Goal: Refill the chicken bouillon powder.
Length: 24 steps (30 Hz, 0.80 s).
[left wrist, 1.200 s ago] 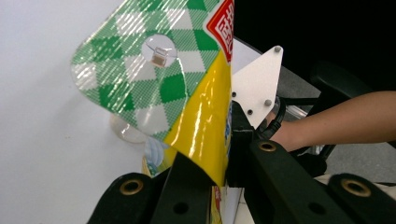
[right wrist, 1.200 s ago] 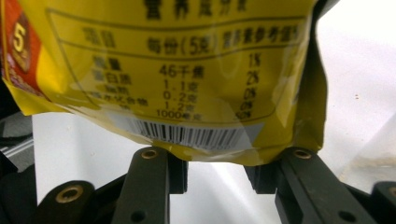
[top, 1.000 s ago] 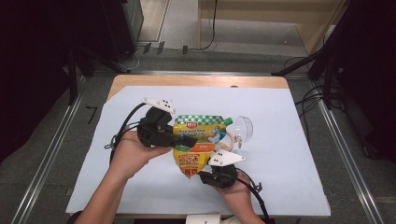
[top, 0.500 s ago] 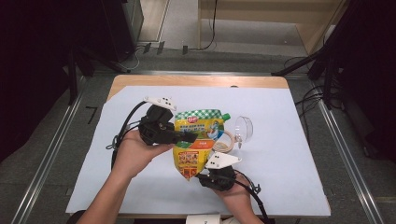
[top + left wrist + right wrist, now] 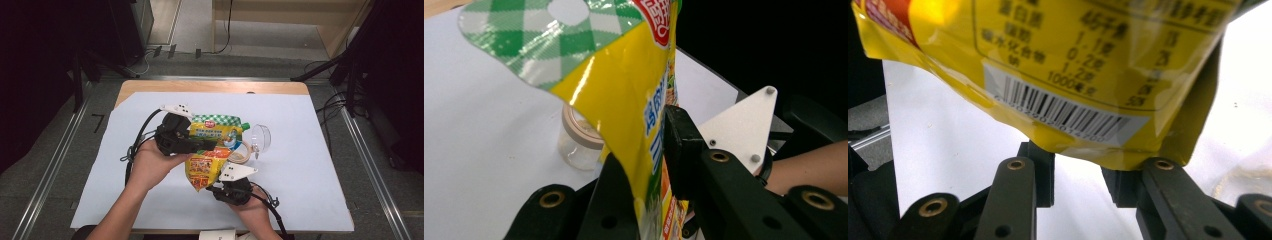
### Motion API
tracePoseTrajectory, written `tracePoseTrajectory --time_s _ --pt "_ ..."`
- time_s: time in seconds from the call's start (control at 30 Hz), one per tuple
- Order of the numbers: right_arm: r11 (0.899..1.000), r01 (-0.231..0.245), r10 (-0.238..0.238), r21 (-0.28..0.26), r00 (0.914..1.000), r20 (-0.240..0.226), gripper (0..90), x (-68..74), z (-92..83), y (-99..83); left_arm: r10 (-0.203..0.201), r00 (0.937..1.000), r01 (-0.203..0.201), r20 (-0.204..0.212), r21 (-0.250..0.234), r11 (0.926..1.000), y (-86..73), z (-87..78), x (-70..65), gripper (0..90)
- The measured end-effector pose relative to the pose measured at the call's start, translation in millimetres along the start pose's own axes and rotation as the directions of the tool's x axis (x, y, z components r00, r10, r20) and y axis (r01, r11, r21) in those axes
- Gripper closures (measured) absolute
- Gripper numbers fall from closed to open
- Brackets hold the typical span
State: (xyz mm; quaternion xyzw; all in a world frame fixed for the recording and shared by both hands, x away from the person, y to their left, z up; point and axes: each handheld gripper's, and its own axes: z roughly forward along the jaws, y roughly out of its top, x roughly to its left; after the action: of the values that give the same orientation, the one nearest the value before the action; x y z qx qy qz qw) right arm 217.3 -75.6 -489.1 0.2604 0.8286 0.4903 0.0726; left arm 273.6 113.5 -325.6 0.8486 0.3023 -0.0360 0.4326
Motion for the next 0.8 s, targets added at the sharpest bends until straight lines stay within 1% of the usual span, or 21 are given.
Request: tracePoseTrajectory --time_s 0.13,0.2,0.3,0.37,0.43,0.5,0.53,0.57,0.6,0.67,0.8 --pt "1.000 0.001 -0.001 0.007 1.0000 0.002 71.1 0.6 -0.2 0.8 0.013 0.9996 -0.013 -0.024 0.000 0.9999 2.6 2.8 -1.6 83.4" --pt "1.000 0.010 -0.010 0.008 0.9999 0.003 71.4 1.3 -1.1 1.2 0.021 0.9997 -0.021 -0.014 -0.003 0.9998 2.8 4.1 -0.6 83.3" --pt "1.000 0.014 -0.014 0.019 0.9999 -0.003 71.9 3.0 -1.4 1.5 0.022 0.9996 -0.022 -0.018 0.001 0.9998 2.6 5.9 -0.2 83.4" --pt "1.000 0.016 -0.016 0.018 0.9998 -0.008 72.5 4.2 -0.9 1.2 0.022 0.9998 -0.022 -0.003 0.003 0.9998 1.6 7.3 -0.3 83.6" --pt "1.000 0.015 -0.014 0.023 0.9998 -0.013 72.7 4.4 0.3 0.5 0.009 0.9999 -0.009 0.013 0.023 0.9997 1.6 7.0 -0.6 87.0" --pt "1.000 0.002 -0.002 0.012 0.9999 -0.016 72.6 3.7 1.3 -0.1 0.008 0.9995 -0.009 0.031 0.030 0.9995 1.5 4.8 -0.7 89.9" --pt "1.000 0.002 -0.002 0.007 0.9999 -0.014 72.6 2.7 1.4 -0.1 -0.001 0.9991 0.000 0.042 0.032 0.9995 1.6 3.4 -0.5 90.0" --pt "1.000 0.000 0.000 0.002 0.9999 -0.012 72.6 1.6 1.0 -0.1 0.000 0.9991 -0.001 0.043 0.030 0.9995 1.5 1.7 -0.5 90.0" --pt "1.000 -0.010 0.010 -0.006 0.9999 -0.014 72.6 0.9 0.5 0.0 -0.004 0.9986 0.003 0.052 0.030 0.9996 1.4 0.1 -0.7 90.0" --pt "1.000 -0.011 0.011 -0.025 0.9998 -0.016 72.5 0.4 -0.5 0.2 -0.006 0.9975 0.004 0.070 0.027 0.9996 1.2 -2.4 -1.5 90.0" --pt "0.999 0.004 -0.004 -0.041 0.9999 -0.011 71.3 0.9 -1.2 0.4 0.002 0.9976 -0.004 0.070 0.024 0.9997 1.2 -6.1 -5.4 90.0"
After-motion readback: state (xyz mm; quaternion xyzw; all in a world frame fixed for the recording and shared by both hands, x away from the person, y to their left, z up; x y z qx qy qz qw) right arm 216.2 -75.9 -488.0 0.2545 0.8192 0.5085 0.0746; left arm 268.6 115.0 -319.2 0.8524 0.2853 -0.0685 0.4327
